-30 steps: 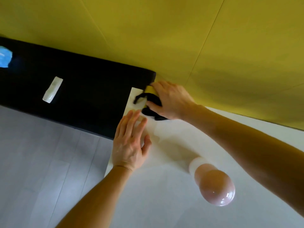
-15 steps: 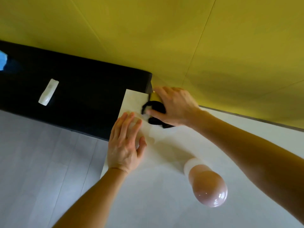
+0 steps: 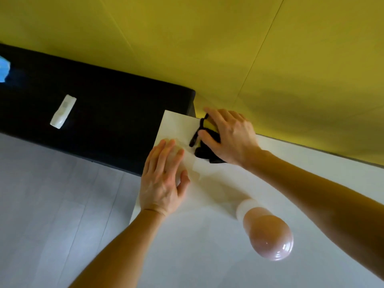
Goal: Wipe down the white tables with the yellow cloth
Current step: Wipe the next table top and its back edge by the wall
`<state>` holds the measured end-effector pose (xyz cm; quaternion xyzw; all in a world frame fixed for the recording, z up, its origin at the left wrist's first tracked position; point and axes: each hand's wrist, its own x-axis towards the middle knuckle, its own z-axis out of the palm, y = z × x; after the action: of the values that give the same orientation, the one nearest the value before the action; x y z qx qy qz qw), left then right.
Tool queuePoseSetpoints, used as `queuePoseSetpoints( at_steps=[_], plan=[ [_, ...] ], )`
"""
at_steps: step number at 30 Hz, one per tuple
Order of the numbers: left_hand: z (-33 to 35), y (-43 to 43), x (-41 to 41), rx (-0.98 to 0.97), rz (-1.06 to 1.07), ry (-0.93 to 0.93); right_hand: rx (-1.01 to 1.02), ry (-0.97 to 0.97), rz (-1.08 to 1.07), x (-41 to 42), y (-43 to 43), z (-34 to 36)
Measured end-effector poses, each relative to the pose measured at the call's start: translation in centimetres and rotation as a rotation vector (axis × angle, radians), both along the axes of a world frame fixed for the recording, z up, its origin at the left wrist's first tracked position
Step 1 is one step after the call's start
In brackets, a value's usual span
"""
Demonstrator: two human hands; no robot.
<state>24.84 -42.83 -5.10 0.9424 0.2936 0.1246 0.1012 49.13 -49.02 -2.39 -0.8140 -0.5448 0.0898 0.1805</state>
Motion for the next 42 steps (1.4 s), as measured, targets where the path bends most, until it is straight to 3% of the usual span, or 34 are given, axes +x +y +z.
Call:
queuePoseSetpoints(
  at_steps=[5, 10, 13, 17, 20, 29, 37, 42],
  plan=[
    [0.4, -0.1, 0.2, -0.007, 0.022, 0.021, 0.162, 0.112, 0.012, -4.1, 7.5, -0.7],
    [0.2, -0.2, -0.1, -0.009, -0.003, 0.005, 0.056, 0.103, 0.053, 0.4, -0.5, -0.1],
    [0.0, -0.1, 0.0, -0.018, 0.004, -0.009, -0.02, 0.003, 0.062, 2.2, -3.5, 0.4],
    [0.1, -0.1, 0.1, -0.015, 0.011, -0.015, -0.03, 0.008, 0.031, -1.8, 3.7, -0.1],
    [0.3, -0.2, 0.2, -0.024, 0.025, 0.003, 0.084, 0.048, 0.06, -3.9, 7.8, -0.8],
    [0.3, -0.3, 0.2, -0.003, 0.007, -0.021, -0.018, -0.036, -0.02, 4.0, -7.4, 0.6],
    [0.3, -0.1, 0.3, 0.005, 0.001, -0.004, 0.072, 0.01, 0.074, -2.4, 5.6, -0.5],
    [0.0, 0.0, 0.0, 0.023, -0.001, 0.017, 0.009, 0.015, -0.031, 4.2, -7.8, 0.3]
  ],
)
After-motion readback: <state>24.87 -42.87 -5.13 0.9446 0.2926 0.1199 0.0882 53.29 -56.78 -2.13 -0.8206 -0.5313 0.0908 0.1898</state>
